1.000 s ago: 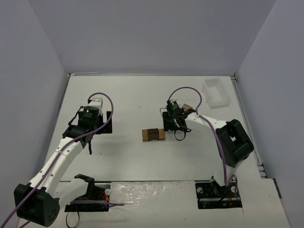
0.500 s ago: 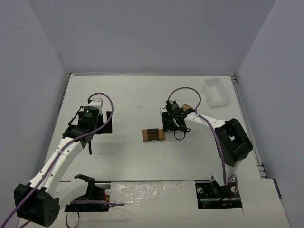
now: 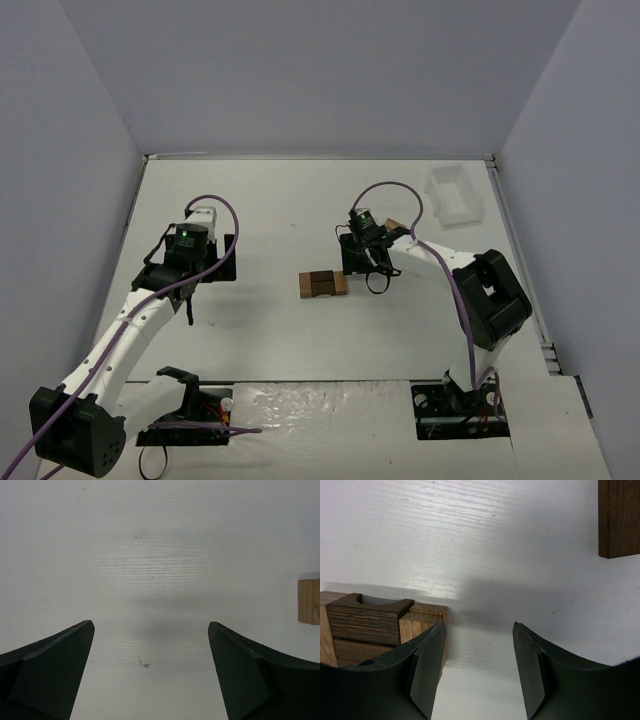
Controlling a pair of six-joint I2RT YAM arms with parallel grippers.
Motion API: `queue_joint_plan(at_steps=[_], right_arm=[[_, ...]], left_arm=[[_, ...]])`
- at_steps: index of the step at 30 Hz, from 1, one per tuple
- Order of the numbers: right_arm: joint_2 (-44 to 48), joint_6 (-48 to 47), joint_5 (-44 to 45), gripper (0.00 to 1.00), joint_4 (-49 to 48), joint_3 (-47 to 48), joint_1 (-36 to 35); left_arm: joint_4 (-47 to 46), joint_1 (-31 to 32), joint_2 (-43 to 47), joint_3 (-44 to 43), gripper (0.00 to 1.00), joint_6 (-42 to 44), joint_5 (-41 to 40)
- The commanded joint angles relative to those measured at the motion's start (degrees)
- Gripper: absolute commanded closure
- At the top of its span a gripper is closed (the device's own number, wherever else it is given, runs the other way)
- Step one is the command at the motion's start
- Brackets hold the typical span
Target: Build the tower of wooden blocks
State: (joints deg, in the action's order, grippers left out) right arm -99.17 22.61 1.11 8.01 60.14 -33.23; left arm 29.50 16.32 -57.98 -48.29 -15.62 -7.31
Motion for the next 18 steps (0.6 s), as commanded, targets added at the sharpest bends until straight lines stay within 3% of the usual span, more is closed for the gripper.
queue_joint_plan(at_steps=[1, 10, 18], right_arm=[[3.85, -0.66, 1.64, 0.47, -0.01, 1.91, 2.10], [6.64, -2.93, 2.04, 0.47, 0.17, 5.23, 9.48], [1.19, -7.69, -0.58, 0.46, 0.01, 10.22, 15.99]], left_arm=[[-2.22, -0.23, 0.03, -1.75, 0.03, 0.59, 0.16], [-2.33, -0.23, -0.21, -1.89, 0.03, 0.50, 0.64], [-2.16, -0.23, -0.21, -1.80, 0.03, 0.50, 1.29]])
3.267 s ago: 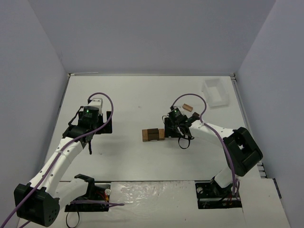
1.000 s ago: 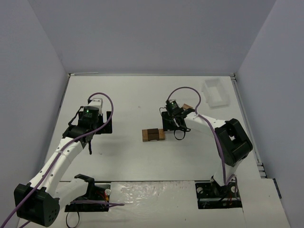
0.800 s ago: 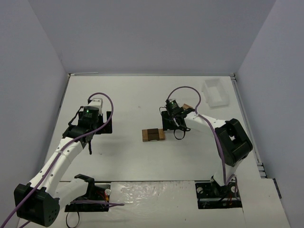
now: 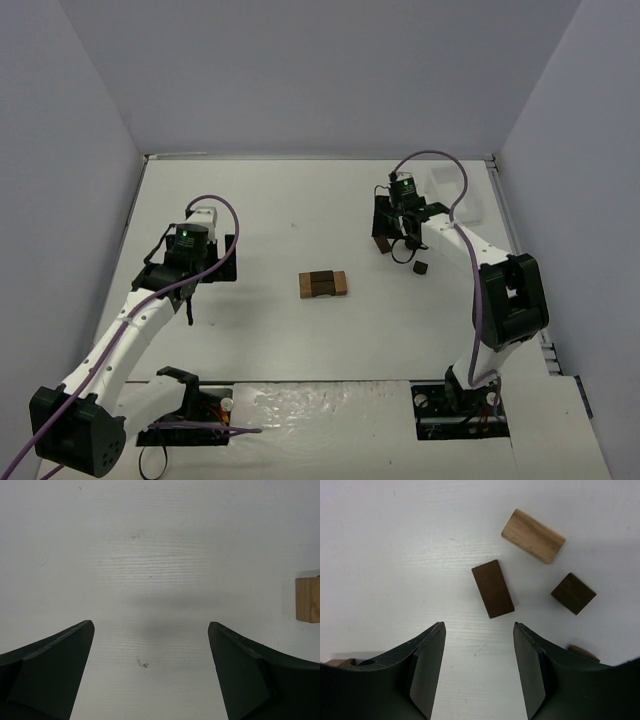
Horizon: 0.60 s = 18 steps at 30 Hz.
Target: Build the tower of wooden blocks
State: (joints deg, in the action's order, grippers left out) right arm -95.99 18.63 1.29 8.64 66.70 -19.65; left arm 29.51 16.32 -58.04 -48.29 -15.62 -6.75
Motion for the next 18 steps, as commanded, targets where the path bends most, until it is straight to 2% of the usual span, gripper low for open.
queue_joint_plan(at_steps=[1, 10, 18], right_arm=[[-2.84, -4.62, -1.76, 0.46, -0.64, 3.93, 2.97], [-9.01, -13.29, -9.97, 0.47, -0.91, 7.32, 5.43], [-12.68, -17.06, -12.70, 0.47, -1.08, 7.17, 5.85]], left_arm=[[-2.18, -0.23, -0.10, -1.76, 0.03, 0.50, 0.78], [-2.18, -0.23, -0.26, -1.74, 0.03, 0.50, 0.95], [-2.18, -0.23, -0.05, -1.67, 0.03, -0.22, 1.90]])
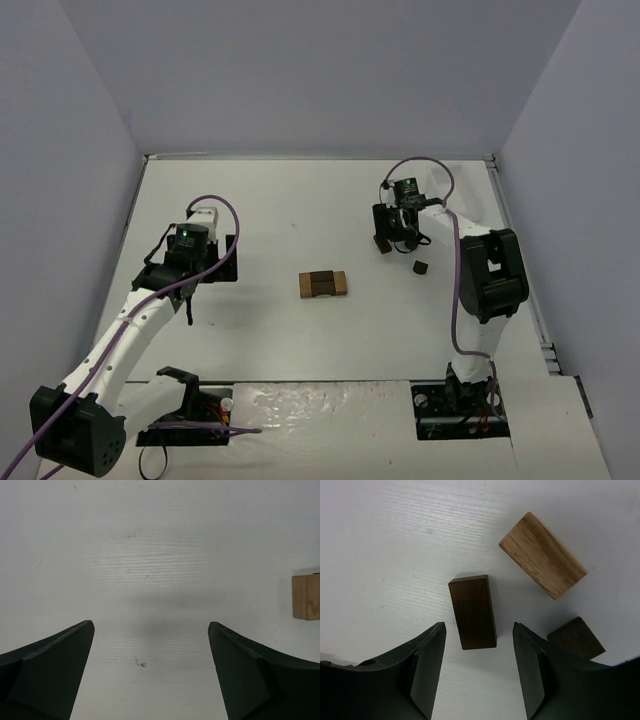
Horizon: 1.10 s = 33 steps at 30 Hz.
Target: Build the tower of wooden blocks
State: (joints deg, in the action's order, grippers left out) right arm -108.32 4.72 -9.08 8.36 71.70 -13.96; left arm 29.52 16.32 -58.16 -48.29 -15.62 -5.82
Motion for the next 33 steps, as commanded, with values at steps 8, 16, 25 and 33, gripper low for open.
queue_joint_plan(at_steps=[8, 16, 25, 33], right_arm=[[-1.21, -4.12, -2.10, 0.54, -2.46, 0.56, 0.08], [-0.76, -5.86, -3.48, 0.77, -3.45, -1.05, -0.21], [2.55, -5.82, -4.28, 1.00, -4.93, -2.24, -2.63], [20.09, 5.31, -10.34, 1.00, -16.47, -8.87, -13.48]], left_arm=[[-2.10, -0.23, 2.44, -1.92, 0.03, -4.31, 6.55], [-3.58, -0.22, 3.05, -3.69, 0.03, -11.68, 13.78], [-4.59, -0.14, 3.05, -6.08, 0.03, -16.38, 18.08], [-11.78, 2.31, 2.08, -9.28, 0.04, -25.07, 22.42]])
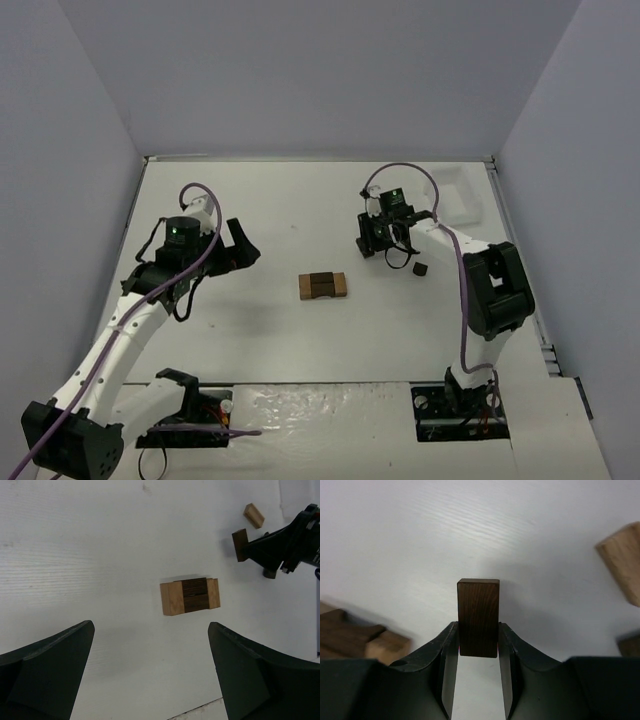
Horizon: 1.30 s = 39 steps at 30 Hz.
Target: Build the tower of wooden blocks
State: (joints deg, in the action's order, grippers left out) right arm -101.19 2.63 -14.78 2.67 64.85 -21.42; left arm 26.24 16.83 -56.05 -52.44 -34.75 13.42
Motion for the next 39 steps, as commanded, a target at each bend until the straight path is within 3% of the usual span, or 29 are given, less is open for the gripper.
queue_joint_plan(at_steps=[1, 6, 13, 18, 25, 39], right_arm=[[14.74, 9.16, -4.73, 1.00, -12.82, -3.16, -7.24], [24.70, 20.90, -6.33, 1.00, -29.81, -11.62, -11.95], [31.62, 24.77, -7.73, 1.00, -37.79, -16.38, -15.08], [34.22, 26.05, -8.11, 1.00, -39.33, -17.78, -15.23], [35.41, 26.29, -8.23, 1.00, -39.83, -18.67, -15.23], [35.45, 25.75, -8.42, 1.00, -40.11, -19.58, -15.23]], left_arm=[[-9.66, 1.83, -0.20, -5.49, 0.04, -6.57, 3.18], [-16.49, 9.27, -2.08, -7.72, 0.11, -7.24, -1.96], [-21.71, 16.08, -5.03, -9.71, 0.21, -6.12, -7.32], [-25.08, 18.63, -6.97, -10.72, 0.39, -6.01, -7.93], [-27.05, 22.78, -10.37, -12.15, 0.43, -5.20, -9.57], [-28.62, 24.07, -13.15, -13.39, 0.53, -6.22, -9.74]])
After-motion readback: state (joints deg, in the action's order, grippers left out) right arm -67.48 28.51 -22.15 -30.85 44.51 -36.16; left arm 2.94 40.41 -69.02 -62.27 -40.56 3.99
